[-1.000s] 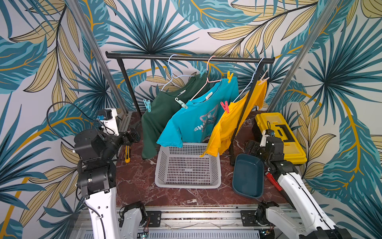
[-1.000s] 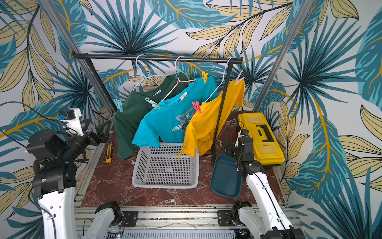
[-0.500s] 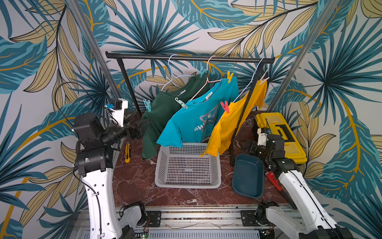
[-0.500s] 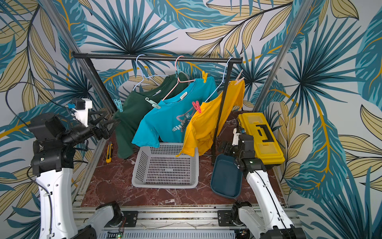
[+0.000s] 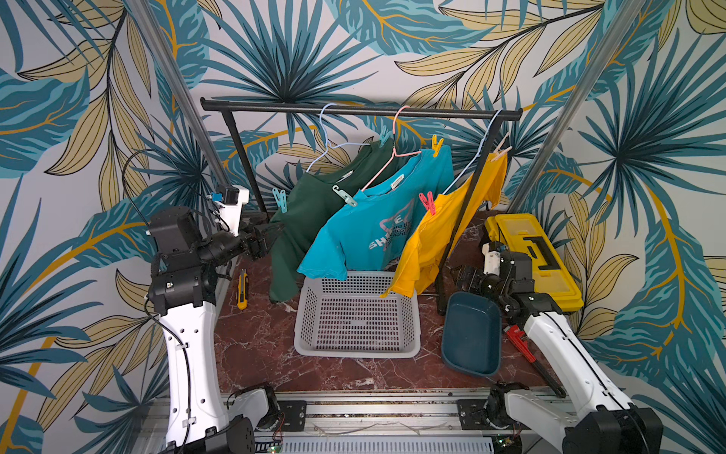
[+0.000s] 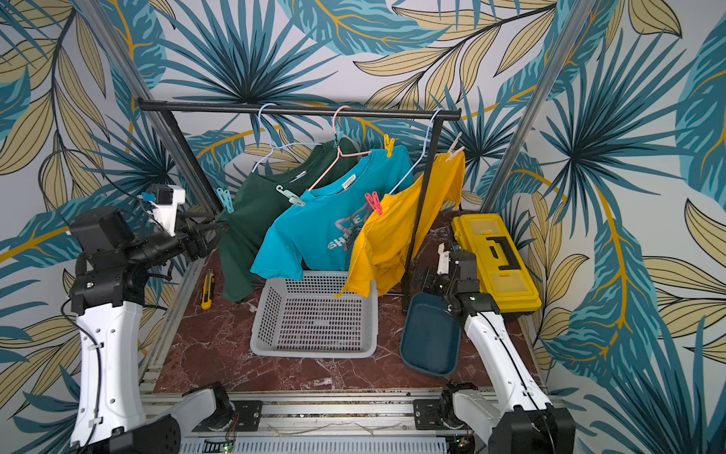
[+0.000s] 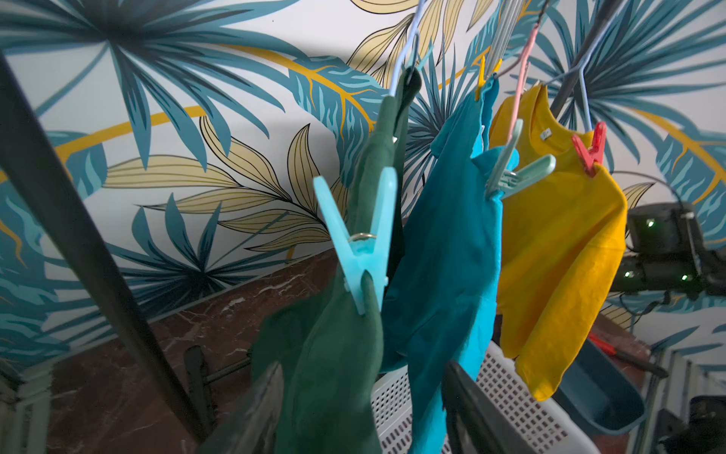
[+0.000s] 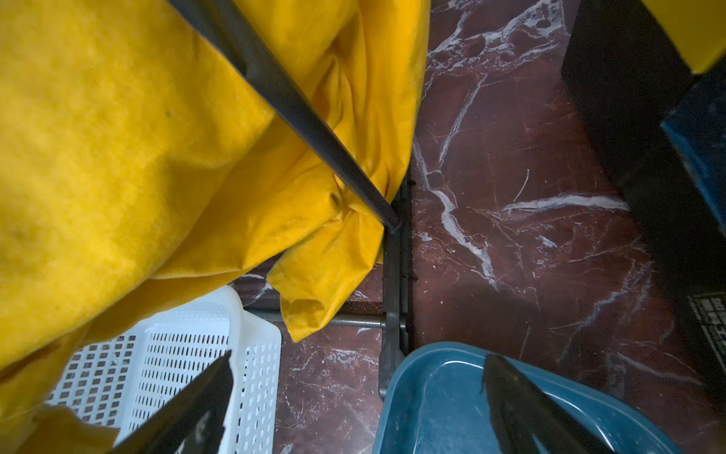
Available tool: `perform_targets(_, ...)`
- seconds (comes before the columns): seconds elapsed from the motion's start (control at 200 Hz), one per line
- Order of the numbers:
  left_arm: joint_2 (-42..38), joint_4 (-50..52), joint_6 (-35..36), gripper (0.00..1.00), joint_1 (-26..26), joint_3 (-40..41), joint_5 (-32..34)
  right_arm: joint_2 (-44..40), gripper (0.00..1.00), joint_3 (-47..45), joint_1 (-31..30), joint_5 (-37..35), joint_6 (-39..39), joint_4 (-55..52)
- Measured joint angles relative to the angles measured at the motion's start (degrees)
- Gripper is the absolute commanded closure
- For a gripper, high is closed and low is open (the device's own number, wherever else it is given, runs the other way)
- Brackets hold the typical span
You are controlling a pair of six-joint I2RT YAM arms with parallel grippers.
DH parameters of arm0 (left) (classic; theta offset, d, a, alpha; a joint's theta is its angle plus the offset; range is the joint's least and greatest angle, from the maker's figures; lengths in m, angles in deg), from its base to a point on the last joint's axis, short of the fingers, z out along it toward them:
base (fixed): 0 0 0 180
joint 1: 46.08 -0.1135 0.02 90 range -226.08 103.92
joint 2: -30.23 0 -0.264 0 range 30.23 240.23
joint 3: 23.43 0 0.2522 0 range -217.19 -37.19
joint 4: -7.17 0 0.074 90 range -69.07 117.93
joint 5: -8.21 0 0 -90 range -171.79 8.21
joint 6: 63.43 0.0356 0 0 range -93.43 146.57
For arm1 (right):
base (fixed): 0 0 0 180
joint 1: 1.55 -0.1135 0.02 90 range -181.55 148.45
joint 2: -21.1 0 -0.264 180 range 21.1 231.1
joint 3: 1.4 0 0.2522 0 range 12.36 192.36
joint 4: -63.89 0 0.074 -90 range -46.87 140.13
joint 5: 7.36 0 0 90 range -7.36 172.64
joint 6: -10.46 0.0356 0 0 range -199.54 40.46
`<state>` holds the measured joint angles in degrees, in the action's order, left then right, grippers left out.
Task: Remove the clothespins securing t-shirts to the hanger
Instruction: Pick up the hanger from the clothes rail.
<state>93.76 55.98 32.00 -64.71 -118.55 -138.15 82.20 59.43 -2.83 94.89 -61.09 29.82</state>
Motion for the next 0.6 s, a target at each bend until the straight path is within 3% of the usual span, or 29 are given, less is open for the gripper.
perform_targets(0.25,0.39,0.33,1.60,0.45,2.49,-0.02,2.80,1.49,0.01,0.11,0.00,0.11,0.87,1.20)
perform_targets(0.601,-0.26,0.42,3.69,0.70,5.49,-0.24,9.70,1.84,0.01,0.11,0.00,0.31,1.95,2.36)
